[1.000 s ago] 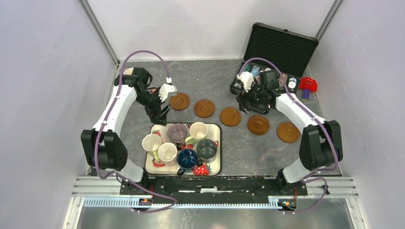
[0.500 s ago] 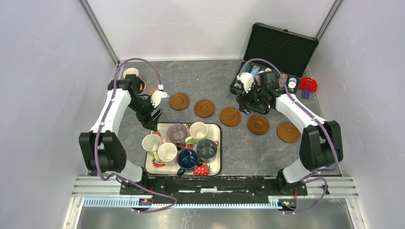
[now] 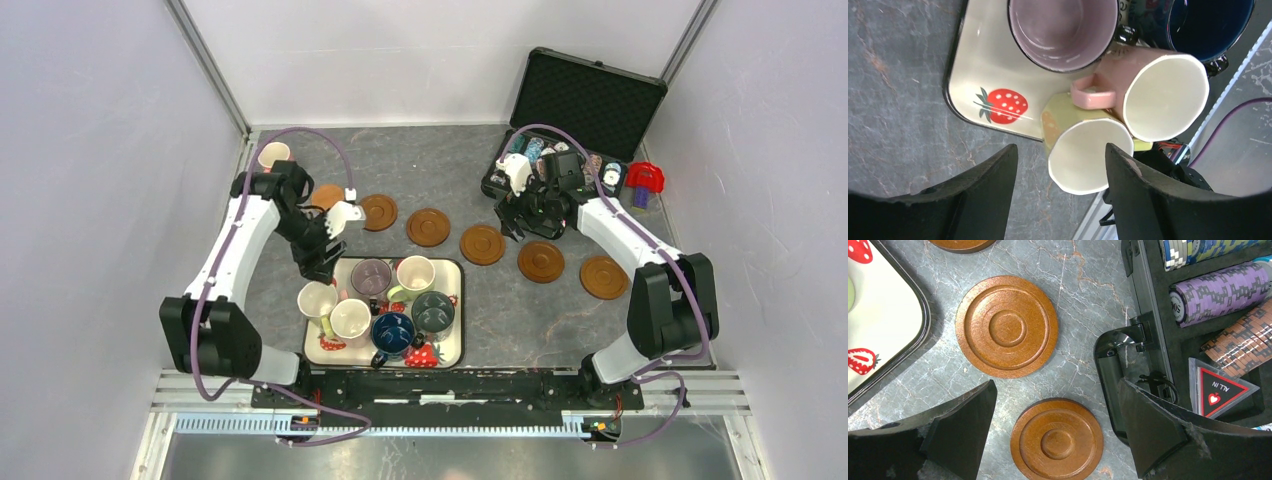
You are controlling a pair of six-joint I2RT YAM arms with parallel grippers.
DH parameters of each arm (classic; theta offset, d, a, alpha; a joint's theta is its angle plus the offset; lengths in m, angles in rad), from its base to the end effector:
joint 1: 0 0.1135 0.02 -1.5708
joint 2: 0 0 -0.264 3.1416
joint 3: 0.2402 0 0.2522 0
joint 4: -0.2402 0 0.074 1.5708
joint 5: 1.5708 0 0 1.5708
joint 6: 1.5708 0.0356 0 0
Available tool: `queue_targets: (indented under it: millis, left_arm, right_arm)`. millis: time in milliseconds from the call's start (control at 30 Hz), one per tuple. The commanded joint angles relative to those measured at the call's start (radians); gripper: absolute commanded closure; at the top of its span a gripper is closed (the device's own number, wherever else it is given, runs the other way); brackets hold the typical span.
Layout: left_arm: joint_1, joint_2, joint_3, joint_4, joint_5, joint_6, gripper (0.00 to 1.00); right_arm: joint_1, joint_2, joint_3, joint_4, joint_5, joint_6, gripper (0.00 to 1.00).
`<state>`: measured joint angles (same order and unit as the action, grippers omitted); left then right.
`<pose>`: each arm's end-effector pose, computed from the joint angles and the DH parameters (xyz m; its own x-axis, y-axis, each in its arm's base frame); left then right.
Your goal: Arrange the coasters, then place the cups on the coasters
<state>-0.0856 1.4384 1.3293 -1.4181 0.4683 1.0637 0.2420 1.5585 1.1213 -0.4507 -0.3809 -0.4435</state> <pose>0.2375 -0.0365 0.3025 -0.3996 0.8172 -0.4154 0.9167 0.3563 -0.1809 0.3188 0.0923 0.2451 -0.4871 -0.5305 -0.6937 -0.7298 0.6835 -0.0103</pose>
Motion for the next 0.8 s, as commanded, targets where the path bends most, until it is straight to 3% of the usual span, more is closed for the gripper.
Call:
queue_targets:
  millis: [0, 100, 200, 267, 333, 433, 567, 767]
  left_arm:
    - [0.023, -0.105, -0.049, -0.012, -0.049, 0.038, 0.28]
    - [0.097, -0.114, -0.048, -0.023, -0.061, -0.039, 0.29]
    - [0.21, -0.134, -0.068, -0.079, -0.076, 0.02, 0.28]
    - [0.261, -0.158, -0.088, -0.109, -0.103, 0.066, 0.21]
    - [0.273, -0.183, -0.114, -0.145, -0.129, 0.096, 0.14]
    - [0.273, -0.24, -0.186, -0.13, -0.158, 0.098, 0.12]
    - [0.276, -0.276, -0.298, -0.044, -0.204, 0.063, 0.14]
    - [0.276, -0.316, -0.393, 0.13, -0.16, -0.061, 0.14]
  right_arm:
    - [0.004, -0.039, -0.005, 0.016, -0.005, -0.009, 0.02]
    - [0.002, -0.047, -0.013, 0.017, -0.005, -0.01, 0.02]
    - [0.003, -0.053, -0.021, 0.017, -0.002, -0.014, 0.02]
    - [0.003, -0.056, -0.023, 0.015, -0.002, -0.016, 0.02]
    - [0.003, -0.057, -0.024, 0.012, -0.005, -0.017, 0.02]
    - [0.004, -0.058, -0.027, 0.015, -0.006, -0.016, 0.02]
    - [0.004, -0.054, -0.026, 0.017, -0.012, -0.014, 0.02]
    - [0.004, -0.058, -0.024, 0.013, -0.012, -0.015, 0.02]
